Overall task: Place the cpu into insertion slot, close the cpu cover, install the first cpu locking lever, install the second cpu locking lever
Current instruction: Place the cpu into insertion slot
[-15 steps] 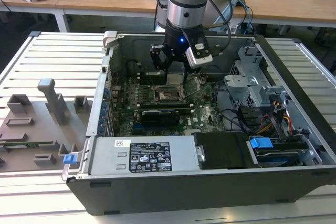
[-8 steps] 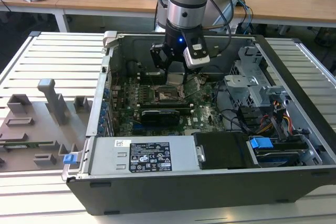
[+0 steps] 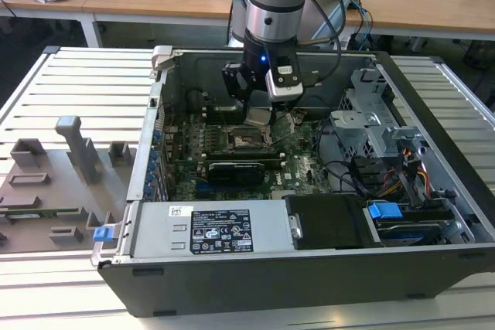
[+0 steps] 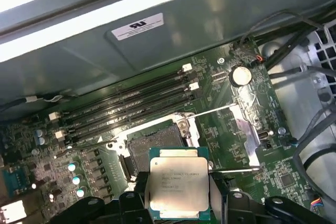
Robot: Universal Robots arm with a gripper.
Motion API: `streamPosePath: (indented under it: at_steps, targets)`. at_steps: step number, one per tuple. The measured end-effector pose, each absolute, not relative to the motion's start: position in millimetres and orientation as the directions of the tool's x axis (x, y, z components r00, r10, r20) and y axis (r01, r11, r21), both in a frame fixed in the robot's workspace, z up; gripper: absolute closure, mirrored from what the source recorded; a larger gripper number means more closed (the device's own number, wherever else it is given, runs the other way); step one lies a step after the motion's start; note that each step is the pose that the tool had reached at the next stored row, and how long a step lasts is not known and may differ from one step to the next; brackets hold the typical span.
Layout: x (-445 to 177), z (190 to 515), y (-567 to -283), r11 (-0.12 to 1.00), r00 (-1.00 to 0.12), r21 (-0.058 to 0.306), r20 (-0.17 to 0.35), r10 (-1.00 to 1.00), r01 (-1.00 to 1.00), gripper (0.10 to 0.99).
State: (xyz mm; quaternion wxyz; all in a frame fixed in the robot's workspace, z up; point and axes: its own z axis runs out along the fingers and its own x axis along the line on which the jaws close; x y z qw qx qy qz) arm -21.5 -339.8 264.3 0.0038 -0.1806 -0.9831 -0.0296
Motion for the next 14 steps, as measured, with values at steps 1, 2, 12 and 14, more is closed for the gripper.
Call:
streamPosePath:
  at_steps: [1,2,12,14]
  targets:
    - [-21.5,264.3,-339.8,0.93,-0.931,0.057,0.018,0.363,0.364,0.545]
    - [-21.5,264.3,-339.8,0.926,-0.928,0.057,0.018,0.372,0.373,0.545]
    - [-21.5,263.9,-339.8,0.874,-0.875,0.057,0.018,0.483,0.483,0.545]
    - [-21.5,263.8,-339.8,0.865,-0.866,0.057,0.018,0.499,0.499,0.545]
